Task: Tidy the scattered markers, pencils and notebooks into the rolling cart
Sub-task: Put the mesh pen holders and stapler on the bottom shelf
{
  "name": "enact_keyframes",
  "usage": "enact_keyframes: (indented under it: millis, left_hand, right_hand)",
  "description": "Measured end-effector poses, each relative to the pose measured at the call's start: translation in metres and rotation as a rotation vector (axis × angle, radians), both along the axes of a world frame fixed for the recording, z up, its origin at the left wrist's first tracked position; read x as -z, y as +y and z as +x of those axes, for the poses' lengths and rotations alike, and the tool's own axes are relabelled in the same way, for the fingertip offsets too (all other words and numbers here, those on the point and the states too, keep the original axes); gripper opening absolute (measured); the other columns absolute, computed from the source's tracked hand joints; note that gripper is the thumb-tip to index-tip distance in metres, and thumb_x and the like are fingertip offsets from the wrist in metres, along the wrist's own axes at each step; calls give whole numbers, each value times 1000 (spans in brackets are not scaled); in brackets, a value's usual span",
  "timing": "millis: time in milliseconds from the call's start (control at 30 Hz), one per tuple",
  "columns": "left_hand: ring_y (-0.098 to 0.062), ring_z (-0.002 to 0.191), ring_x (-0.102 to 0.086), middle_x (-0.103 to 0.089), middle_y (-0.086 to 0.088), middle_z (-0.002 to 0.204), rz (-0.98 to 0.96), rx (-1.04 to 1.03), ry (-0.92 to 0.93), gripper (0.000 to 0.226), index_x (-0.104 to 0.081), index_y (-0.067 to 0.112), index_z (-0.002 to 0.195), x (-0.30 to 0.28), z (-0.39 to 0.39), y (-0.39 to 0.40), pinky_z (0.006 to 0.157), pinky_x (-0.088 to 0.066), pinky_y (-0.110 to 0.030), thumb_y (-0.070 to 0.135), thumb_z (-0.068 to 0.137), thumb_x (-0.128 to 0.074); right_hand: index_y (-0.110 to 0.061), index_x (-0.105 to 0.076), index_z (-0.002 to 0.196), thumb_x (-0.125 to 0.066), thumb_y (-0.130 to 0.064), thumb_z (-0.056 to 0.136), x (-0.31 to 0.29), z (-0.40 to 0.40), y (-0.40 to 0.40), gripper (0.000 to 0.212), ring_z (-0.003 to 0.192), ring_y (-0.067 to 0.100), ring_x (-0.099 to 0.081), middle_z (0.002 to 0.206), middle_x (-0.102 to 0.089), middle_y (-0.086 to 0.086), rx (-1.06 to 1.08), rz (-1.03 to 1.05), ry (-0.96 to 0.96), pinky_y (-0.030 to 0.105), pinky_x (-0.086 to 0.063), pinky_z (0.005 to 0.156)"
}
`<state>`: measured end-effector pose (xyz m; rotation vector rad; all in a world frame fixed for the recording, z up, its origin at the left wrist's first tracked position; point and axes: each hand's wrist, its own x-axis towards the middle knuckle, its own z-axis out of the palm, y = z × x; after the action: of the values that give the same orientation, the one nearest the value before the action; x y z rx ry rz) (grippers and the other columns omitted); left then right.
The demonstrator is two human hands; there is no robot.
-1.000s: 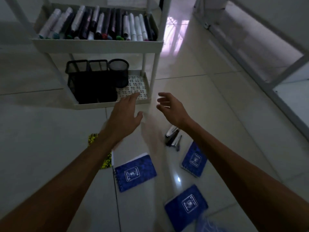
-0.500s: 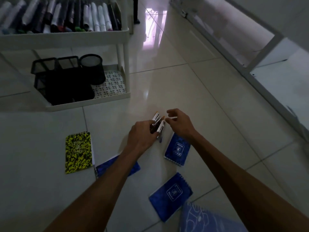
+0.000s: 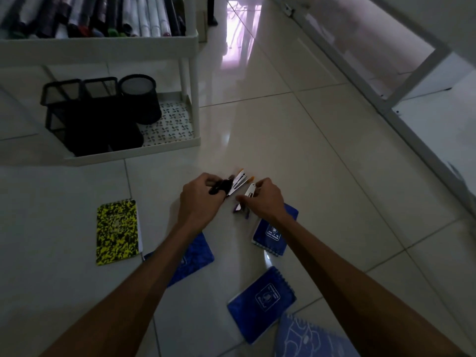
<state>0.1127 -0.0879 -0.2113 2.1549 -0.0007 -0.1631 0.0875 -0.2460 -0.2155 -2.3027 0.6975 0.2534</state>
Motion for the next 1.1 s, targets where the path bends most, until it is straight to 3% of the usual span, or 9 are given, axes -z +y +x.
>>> enact_keyframes:
  millis: [100, 233, 333, 400, 533, 633, 733, 900, 1100]
  left_hand:
    - [-10, 82, -63, -66, 4, 97, -124, -137, 92, 28, -66, 15, 107, -1, 8, 7, 61, -48, -15, 16, 80, -73]
    - [-11, 86, -60, -62, 5, 97, -227, -279, 135, 30, -64, 17, 109, -9, 20, 23, 68, -47, -19, 17, 81, -73]
    - [-13, 88, -63, -63, 5, 97, -288, -338, 96, 25, -62, 23, 101, -13, 32, 39, 74, -53, -26, 18, 80, -74]
    - [-13, 87, -63, -63, 5, 96, -317, -364, 89, 23, -61, 23, 98, -16, 42, 50, 78, -55, -28, 17, 81, -74]
    - [-14, 89, -62, -64, 1, 100, -329, -412, 95, 22, -63, 18, 102, -22, 66, 64, 75, -54, -26, 15, 82, -72]
    - [-11, 89, -62, -65, 2, 102, -222, -344, -14, 26, -64, 13, 108, -27, 89, 67, 68, -48, -14, 13, 83, -70]
    - [-13, 93, -64, -69, 0, 105, -57, -240, -187, 23, -65, 17, 105, -31, 111, 65, 78, -50, -21, 10, 83, -69]
    - [-14, 100, -61, -65, -2, 112, 173, -114, -383, 26, -66, 16, 108, -23, 139, 57, 79, -44, -16, 3, 86, -64]
    - [-27, 101, -57, -62, -11, 108, 527, 89, -452, 34, -66, 8, 104, -2, 162, 49, 76, -50, -38, -11, 76, -58]
  right_hand:
    - [-7, -48, 110, -80, -25, 74, -2, 4, 10, 50, 90, 21, -62, 107, -60, 9, 89, 55, 1, 32, -53, 63]
    - [-10, -54, 113, -77, -20, 75, -7, 2, 17, 45, 76, 25, -71, 94, -68, 7, 261, 247, -97, 47, -60, 71]
    - [-12, -64, 114, -74, -16, 81, -15, 6, 19, 34, 56, 14, -69, 91, -72, 2, 248, 338, -200, 29, -59, 59]
    - [-13, -64, 117, -72, -12, 83, -24, 14, 22, 34, 67, 9, -68, 104, -68, 3, 207, 383, -265, 16, -53, 52]
    - [-14, -62, 123, -70, -13, 85, -32, 39, 36, 38, 100, 18, -65, 115, -64, 1, 124, 455, -323, 31, -59, 79]
    - [-13, -63, 123, -69, -14, 87, -31, 57, 43, 37, 103, 18, -65, 117, -65, 2, 114, 494, -345, 34, -58, 84]
    - [-12, -62, 123, -67, -13, 88, -27, 66, 45, 36, 100, 17, -65, 118, -64, 4, 121, 528, -341, 29, -58, 77]
    - [-13, -60, 126, -65, -11, 89, -16, 79, 45, 38, 95, 14, -64, 120, -63, 3, 110, 545, -314, 26, -56, 72]
    - [-13, -61, 126, -65, -12, 90, -5, 91, 35, 36, 90, 8, -63, 119, -63, 2, 108, 529, -300, 20, -52, 67]
